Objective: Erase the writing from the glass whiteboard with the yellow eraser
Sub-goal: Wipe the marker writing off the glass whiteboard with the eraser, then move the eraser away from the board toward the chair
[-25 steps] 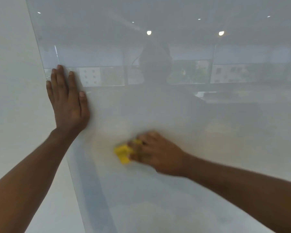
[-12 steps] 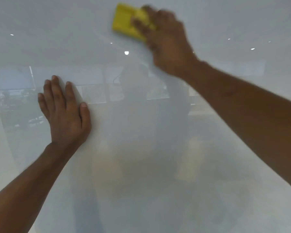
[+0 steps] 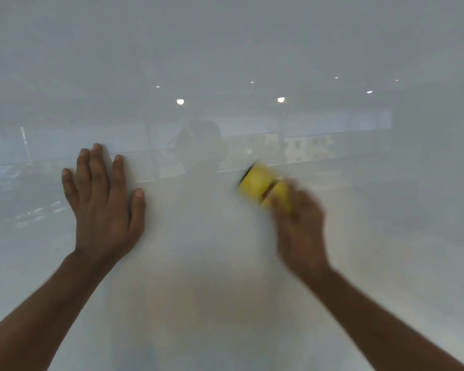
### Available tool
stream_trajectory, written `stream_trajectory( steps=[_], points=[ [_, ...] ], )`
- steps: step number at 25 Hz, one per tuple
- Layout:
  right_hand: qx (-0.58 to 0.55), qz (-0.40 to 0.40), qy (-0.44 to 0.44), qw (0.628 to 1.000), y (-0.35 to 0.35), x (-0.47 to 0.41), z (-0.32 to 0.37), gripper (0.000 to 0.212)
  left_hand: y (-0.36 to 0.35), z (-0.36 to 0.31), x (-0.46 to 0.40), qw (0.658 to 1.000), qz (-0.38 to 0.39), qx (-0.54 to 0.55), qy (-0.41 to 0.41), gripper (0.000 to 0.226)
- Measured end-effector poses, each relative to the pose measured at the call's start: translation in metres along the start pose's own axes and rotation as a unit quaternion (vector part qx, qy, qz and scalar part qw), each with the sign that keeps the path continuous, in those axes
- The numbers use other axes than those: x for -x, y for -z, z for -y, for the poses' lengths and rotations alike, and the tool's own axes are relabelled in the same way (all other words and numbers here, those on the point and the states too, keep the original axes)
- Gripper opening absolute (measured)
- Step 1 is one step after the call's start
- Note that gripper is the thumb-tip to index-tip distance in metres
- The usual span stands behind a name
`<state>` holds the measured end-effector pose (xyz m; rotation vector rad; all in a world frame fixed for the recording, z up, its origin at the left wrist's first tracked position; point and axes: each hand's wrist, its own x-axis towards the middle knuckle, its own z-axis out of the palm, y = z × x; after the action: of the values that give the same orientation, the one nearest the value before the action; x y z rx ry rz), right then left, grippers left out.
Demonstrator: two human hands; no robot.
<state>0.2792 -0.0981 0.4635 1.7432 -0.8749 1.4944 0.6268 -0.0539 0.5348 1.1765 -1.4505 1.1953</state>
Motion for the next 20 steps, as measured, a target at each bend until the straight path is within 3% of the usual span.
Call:
stream_trajectory(
  steps=[2,4,6,8,12,15,18,20],
  points=[
    [0.010,0.144,0.173,0.974,-0.001,0.082,0.014,0.046,-0.008,-0.017,-0.003,1.000,-0.006,-0.002,0.008,0.064],
    [0.012,0.202,0.291,0.935,0.012,0.105,-0.021,0.064,-0.015,-0.029,-0.004,1.000,-0.009,0.002,0.009,0.063],
    [0.001,0.150,0.205,0.967,0.031,0.081,-0.070,0.060,-0.020,-0.041,0.001,1.000,-0.002,0.007,-0.004,0.063],
    [0.011,0.051,0.043,0.998,0.055,0.054,-0.120,0.053,-0.024,-0.060,0.013,1.000,0.005,0.017,-0.012,0.063],
    [0.035,-0.071,-0.211,0.974,0.068,0.084,-0.160,0.052,-0.033,-0.101,0.046,0.999,0.025,0.031,-0.015,0.064],
    [0.025,-0.035,-0.214,0.976,0.059,0.148,-0.132,0.056,-0.044,-0.145,0.078,0.997,0.058,0.048,-0.012,0.066],
    [0.002,0.090,-0.131,0.987,0.070,0.229,-0.114,0.063,-0.054,-0.202,0.117,0.990,0.112,0.084,-0.027,0.068],
    [-0.006,0.170,-0.126,0.977,0.089,0.272,-0.118,0.057,-0.060,-0.243,0.145,0.981,0.146,0.115,-0.048,0.068]
  ],
)
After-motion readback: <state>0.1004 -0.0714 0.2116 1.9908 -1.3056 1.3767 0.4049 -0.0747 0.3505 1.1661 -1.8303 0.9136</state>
